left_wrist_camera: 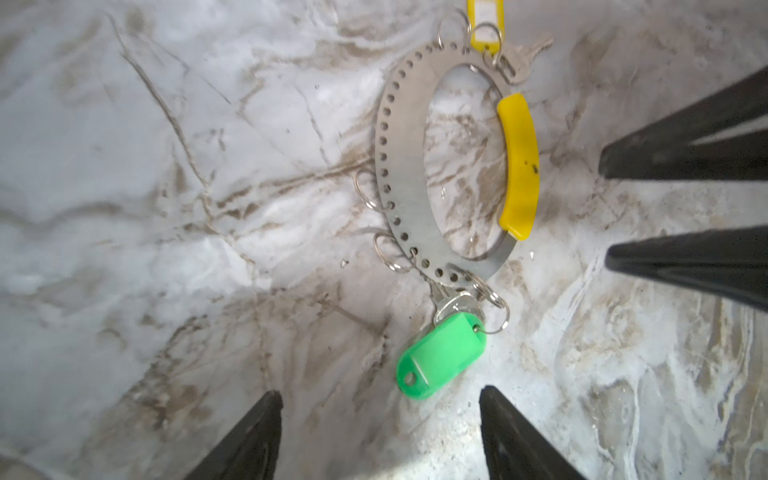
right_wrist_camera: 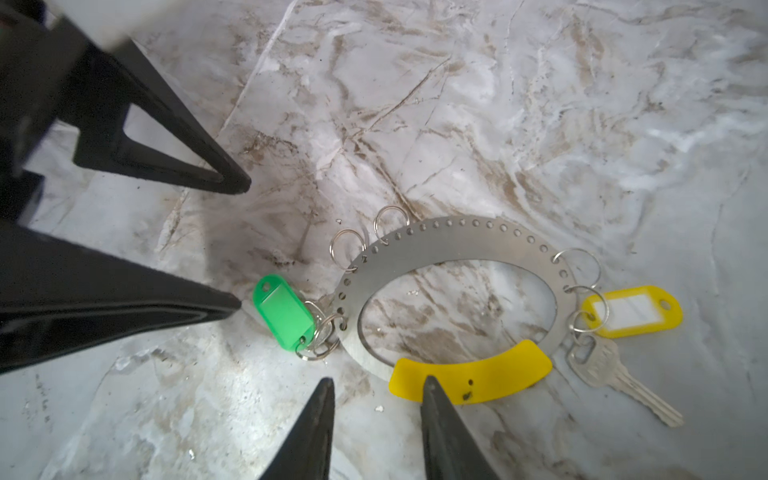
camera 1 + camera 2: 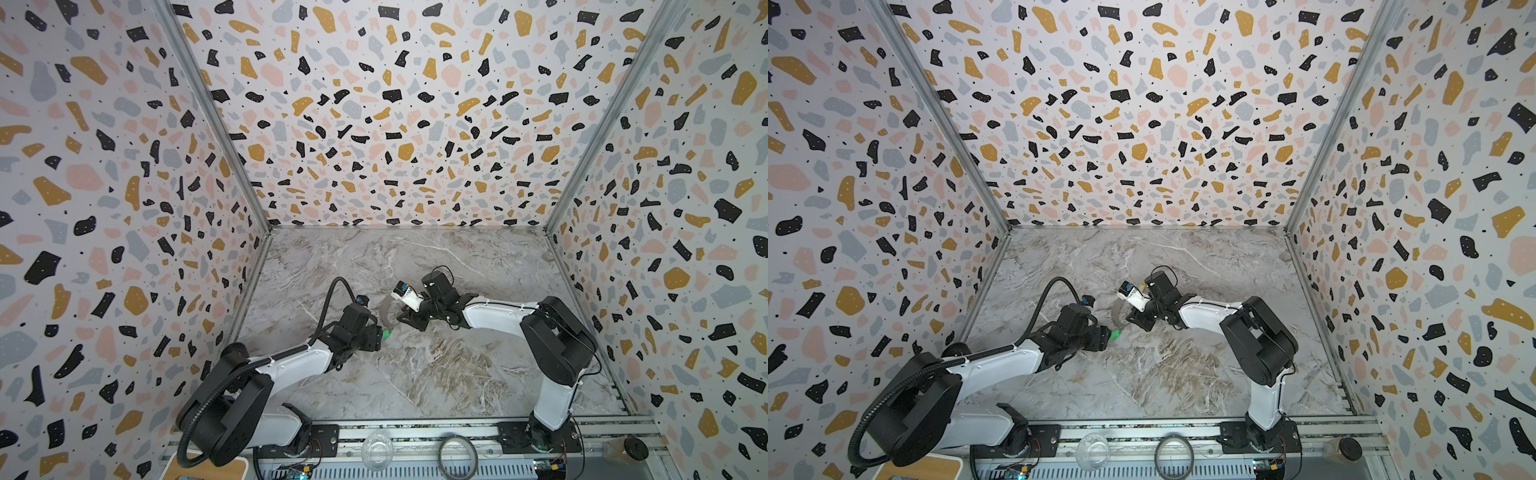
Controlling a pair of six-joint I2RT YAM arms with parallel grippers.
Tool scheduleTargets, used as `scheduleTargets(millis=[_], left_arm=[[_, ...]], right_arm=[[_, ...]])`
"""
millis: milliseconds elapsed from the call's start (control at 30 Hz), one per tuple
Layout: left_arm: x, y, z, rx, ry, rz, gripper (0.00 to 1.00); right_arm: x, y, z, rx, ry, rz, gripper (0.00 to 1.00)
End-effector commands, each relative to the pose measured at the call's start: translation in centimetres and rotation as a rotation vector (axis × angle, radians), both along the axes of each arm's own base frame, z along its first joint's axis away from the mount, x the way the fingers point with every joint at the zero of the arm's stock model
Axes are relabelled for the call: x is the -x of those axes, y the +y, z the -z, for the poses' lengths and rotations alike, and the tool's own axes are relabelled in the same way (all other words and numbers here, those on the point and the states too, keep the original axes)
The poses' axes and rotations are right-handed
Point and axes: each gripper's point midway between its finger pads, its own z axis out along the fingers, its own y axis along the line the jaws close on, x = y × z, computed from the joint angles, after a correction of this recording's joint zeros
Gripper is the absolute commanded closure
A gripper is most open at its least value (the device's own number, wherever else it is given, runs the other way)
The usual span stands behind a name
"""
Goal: Remove the keys from the keyring
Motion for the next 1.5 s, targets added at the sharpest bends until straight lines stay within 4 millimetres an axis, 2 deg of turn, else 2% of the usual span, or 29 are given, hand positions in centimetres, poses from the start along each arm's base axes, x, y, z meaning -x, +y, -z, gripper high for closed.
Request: scheduleTargets(millis=[0, 200, 367, 500, 1000, 1200, 1467], left_arm=[[-2.3, 0.7, -3.5, 0.06, -0.112, -0.094, 0.25], [-2.9, 2.9, -5.2, 0.149, -0.164, -0.195, 0.26], [-2.6, 3.2, -4.8, 0.136, -0.155, -0.202, 0.26], [-2.5, 3.4, -4.7, 0.129, -0.152, -0.201, 0.27], [-2.5, 3.7, -4.8, 0.091, -0.156, -0.19, 0.27], [-2.6, 3.7, -5.3, 0.089, -0.174, -0.188, 0.27], [-2.9, 3.3, -8.2, 0.113, -0.267, -0.144, 0.27]], right_arm=[[0.7, 1.4, -1.0, -0.01, 0.007, -0.017, 0.62], [0.5, 2.6, 0.2, 0.03, 0.036, 0.004, 0.61], [0.8, 3.4, 0.8, 0.052, 0.048, -0.016, 0.61], [0.3, 3.5, 1.7, 0.093, 0.057, 0.016, 0.62], [0.4, 4.0, 2.6, 0.133, 0.07, 0.005, 0.86], [0.4, 3.9, 1.5, 0.131, 0.04, -0.014, 0.94], [0.5, 3.5, -2.7, 0.041, -0.043, -0.079, 0.96]])
